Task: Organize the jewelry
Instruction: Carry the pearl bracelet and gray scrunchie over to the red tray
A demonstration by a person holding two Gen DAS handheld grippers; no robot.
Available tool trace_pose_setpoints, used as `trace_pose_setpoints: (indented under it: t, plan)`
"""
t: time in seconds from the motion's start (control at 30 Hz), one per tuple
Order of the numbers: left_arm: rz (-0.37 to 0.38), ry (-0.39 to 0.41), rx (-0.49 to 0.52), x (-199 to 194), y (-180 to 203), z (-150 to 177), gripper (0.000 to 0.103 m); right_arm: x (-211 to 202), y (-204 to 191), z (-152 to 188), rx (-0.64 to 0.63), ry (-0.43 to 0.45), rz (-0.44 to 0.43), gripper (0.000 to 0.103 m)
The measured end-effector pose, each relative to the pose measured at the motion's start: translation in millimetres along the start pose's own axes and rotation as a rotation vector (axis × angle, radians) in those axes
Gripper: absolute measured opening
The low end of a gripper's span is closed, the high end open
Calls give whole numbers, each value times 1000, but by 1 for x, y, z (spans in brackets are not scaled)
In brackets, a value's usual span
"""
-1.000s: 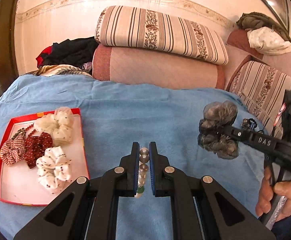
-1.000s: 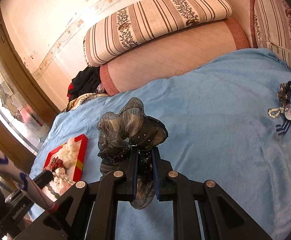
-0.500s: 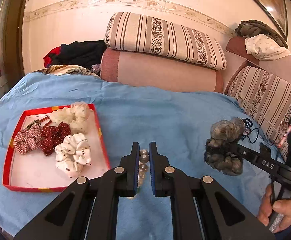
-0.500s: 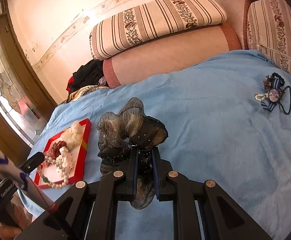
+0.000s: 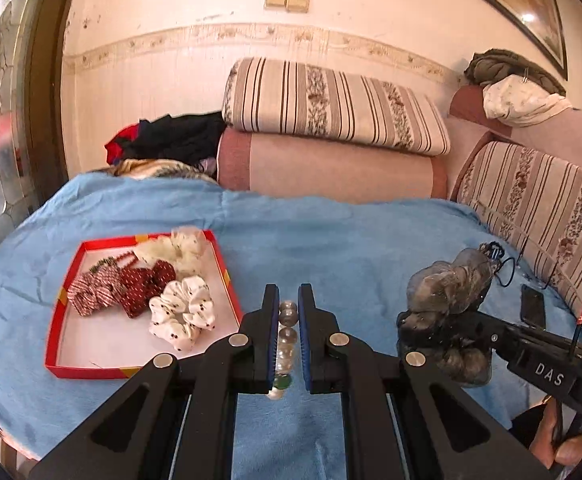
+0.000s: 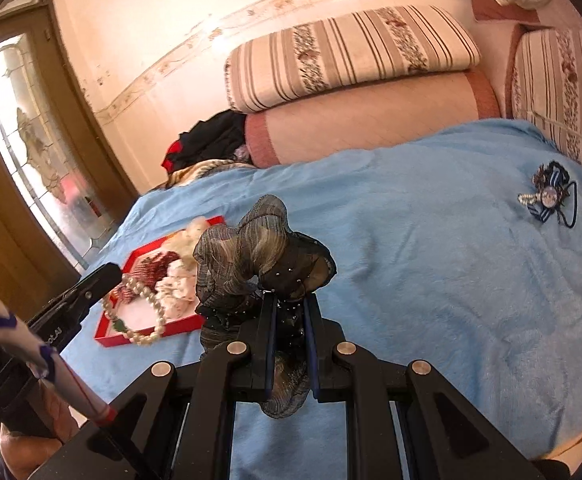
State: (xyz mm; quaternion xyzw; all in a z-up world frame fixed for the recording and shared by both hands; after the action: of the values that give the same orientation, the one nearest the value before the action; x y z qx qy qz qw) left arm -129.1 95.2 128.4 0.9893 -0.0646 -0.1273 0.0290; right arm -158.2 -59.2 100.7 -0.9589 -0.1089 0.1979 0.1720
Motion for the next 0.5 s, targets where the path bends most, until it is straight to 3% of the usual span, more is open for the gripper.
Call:
trace_pose_setpoints:
  t: [0.27, 0.5]
  plan:
    - [-8, 57, -19, -27, -5, -26, 9, -30, -32, -24, -52, 59, -21, 14]
    - [-53, 59, -32, -26, -26, -25, 9, -18, -56, -23, -94, 35, -45, 14]
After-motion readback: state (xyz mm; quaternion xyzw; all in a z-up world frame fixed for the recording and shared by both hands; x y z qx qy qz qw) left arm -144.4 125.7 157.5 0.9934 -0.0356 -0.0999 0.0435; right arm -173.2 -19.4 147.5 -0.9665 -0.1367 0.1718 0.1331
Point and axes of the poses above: each gripper's, at about its wrist camera, not at the fingertips, and x roughly the way its jaws point, y to its right, z to its underside, the point moved 7 cm from there along x, roughly the way its jaws point, and after that the axes turned 15 degrees about y, right-handed, at the moved point
